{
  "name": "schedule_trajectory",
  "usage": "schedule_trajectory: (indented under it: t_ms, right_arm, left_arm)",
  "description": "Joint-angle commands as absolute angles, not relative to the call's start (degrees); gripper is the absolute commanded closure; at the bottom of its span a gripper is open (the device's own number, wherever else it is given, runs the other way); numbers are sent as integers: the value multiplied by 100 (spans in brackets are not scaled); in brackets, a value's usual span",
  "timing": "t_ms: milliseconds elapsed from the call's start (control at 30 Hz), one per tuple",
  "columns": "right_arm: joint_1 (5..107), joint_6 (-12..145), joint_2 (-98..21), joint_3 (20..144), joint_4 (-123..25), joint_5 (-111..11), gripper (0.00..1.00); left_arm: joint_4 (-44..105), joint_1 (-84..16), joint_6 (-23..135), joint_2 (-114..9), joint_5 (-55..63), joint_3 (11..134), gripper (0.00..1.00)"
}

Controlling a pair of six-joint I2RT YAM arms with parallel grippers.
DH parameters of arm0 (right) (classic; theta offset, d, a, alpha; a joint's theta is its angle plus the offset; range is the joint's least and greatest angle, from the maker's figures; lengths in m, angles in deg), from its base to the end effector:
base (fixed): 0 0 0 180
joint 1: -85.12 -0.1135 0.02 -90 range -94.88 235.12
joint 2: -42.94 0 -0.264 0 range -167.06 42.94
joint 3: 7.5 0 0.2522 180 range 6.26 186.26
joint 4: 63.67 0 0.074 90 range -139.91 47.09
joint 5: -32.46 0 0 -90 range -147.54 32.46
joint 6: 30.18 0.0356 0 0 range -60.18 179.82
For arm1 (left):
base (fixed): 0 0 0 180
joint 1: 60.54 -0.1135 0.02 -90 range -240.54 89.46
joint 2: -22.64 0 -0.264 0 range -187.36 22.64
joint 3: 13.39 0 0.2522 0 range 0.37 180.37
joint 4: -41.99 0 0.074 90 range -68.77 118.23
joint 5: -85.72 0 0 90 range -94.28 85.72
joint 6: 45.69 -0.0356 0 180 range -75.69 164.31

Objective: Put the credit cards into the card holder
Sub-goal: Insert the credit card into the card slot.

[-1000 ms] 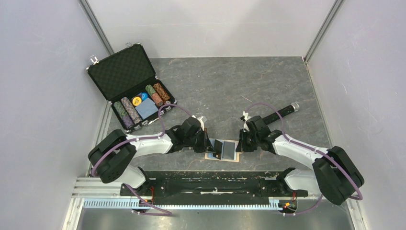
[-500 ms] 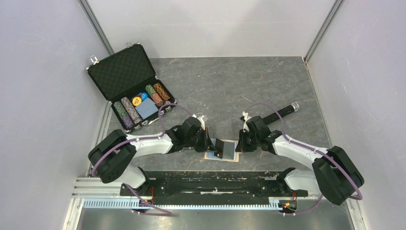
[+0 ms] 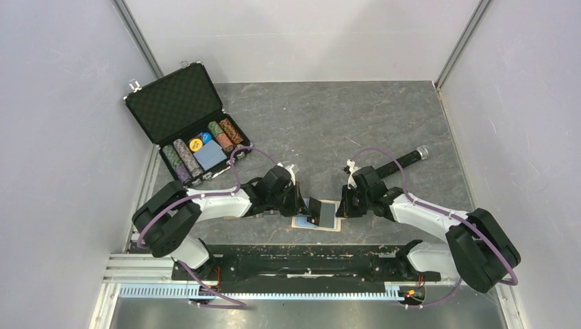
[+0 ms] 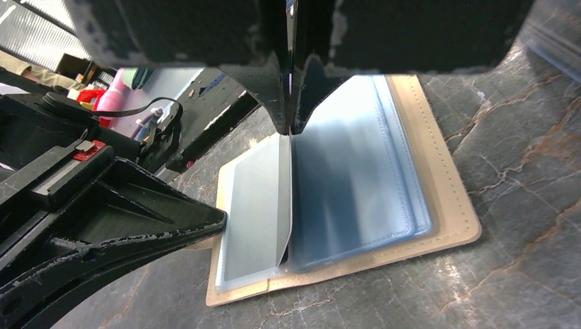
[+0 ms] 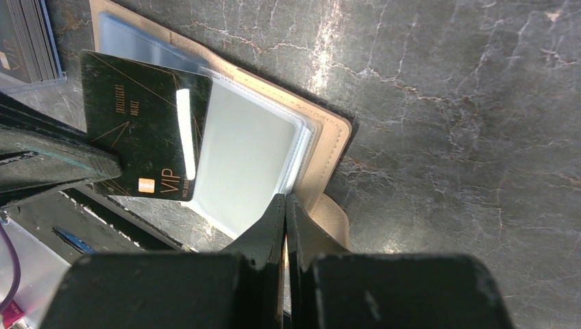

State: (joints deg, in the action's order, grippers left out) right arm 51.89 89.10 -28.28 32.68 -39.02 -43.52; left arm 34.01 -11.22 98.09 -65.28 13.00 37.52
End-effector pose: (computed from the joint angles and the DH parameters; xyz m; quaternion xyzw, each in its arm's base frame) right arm 0.1728 0.1235 0.1437 -0.0687 0.9466 0.2516 0.1898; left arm 0.1798 -0.2254 0.1492 0.0219 0.9149 -0.3827 0.1266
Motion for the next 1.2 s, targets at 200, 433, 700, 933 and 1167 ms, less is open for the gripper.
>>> schedule_trajectory:
  t_ms: [200,433,700,933,1167]
  right_arm:
    - [5154,8717,-3008,3314,-3684,-4642,100]
    - [5155,8703,-3001,3368,-3671,-4627,100]
    - [5155,8678,-2988,3426,-3605,-4650,100]
    - [5154,8625,-2748,3587,-3344,-4789,100]
    - [5156,8609,-2444,3662,-3326,-4712,100]
  left_arm:
    - [3161,-1088,9575,-6265,805,3774,98]
    - [3386,-1088,9613,-6587,1009,3749,98]
    - [3359,-1079,9766,-6066,830,3594,98]
    - [3550,-1079,9970,-5943,844,3425,98]
    - [3865,-1079,10126,-6000,954,3323,98]
